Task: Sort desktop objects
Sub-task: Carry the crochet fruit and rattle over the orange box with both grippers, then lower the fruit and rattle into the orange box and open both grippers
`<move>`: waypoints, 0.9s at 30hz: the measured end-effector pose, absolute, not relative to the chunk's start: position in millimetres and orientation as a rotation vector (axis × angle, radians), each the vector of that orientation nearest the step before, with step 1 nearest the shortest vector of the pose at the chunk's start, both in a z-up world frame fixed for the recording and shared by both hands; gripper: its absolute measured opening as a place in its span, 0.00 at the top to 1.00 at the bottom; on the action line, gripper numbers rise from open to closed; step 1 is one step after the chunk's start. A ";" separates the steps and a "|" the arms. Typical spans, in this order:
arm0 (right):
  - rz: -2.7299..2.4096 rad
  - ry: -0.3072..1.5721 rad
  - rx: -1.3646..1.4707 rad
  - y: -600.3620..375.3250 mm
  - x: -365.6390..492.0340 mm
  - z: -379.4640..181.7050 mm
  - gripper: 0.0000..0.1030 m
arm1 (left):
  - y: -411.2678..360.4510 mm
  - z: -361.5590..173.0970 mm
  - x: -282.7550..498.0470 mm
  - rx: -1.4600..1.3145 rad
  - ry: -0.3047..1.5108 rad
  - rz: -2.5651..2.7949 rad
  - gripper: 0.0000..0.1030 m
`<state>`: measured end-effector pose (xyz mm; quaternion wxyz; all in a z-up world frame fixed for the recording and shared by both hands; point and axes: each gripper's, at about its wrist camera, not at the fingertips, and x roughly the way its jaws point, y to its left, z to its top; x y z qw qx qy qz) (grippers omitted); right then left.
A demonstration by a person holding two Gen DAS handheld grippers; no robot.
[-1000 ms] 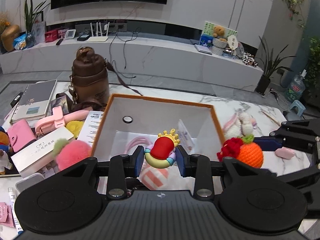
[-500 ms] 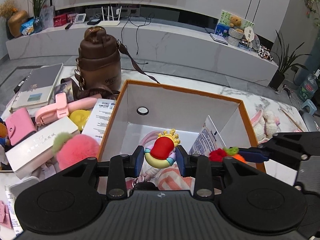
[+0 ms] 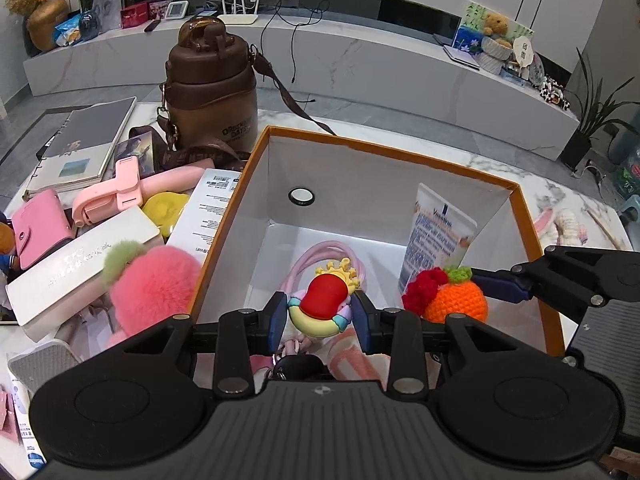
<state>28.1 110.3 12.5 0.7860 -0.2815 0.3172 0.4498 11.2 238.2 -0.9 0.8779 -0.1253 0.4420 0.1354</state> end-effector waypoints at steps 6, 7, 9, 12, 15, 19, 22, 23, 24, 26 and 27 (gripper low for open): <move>0.977 0.682 -0.593 111.2 27.8 14.7 0.53 | 238.2 1.4 9.9 -0.250 0.911 0.294 0.50; 0.976 0.681 -0.592 111.1 27.7 15.1 0.53 | 238.3 2.0 9.8 -0.251 0.910 0.293 0.50; 0.975 0.678 -0.591 110.4 27.5 15.9 0.53 | 238.7 2.7 9.8 -0.255 0.909 0.291 0.50; 0.978 0.674 -0.583 109.1 27.1 17.8 0.53 | 238.1 2.7 10.1 -0.254 0.912 0.288 0.50; 0.977 0.662 -0.572 106.6 26.7 21.7 0.52 | 236.2 4.2 9.2 -0.247 0.909 0.288 0.50; 0.992 0.655 -0.551 100.3 26.0 28.4 0.52 | 233.0 8.4 7.5 -0.243 0.898 0.283 0.50; 1.004 0.645 -0.532 90.5 25.2 34.6 0.52 | 228.6 13.2 6.0 -0.236 0.885 0.276 0.50; 1.007 0.644 -0.524 86.2 25.6 36.9 0.51 | 226.8 14.5 5.6 -0.233 0.881 0.272 0.50; 1.011 0.643 -0.515 82.0 26.5 39.2 0.51 | 225.3 15.6 5.3 -0.230 0.879 0.268 0.50; 1.011 0.640 -0.499 72.8 28.3 44.4 0.51 | 221.2 18.0 4.5 -0.223 0.873 0.262 0.50; 1.008 0.636 -0.494 68.5 29.1 47.1 0.51 | 218.8 19.0 4.2 -0.219 0.870 0.258 0.50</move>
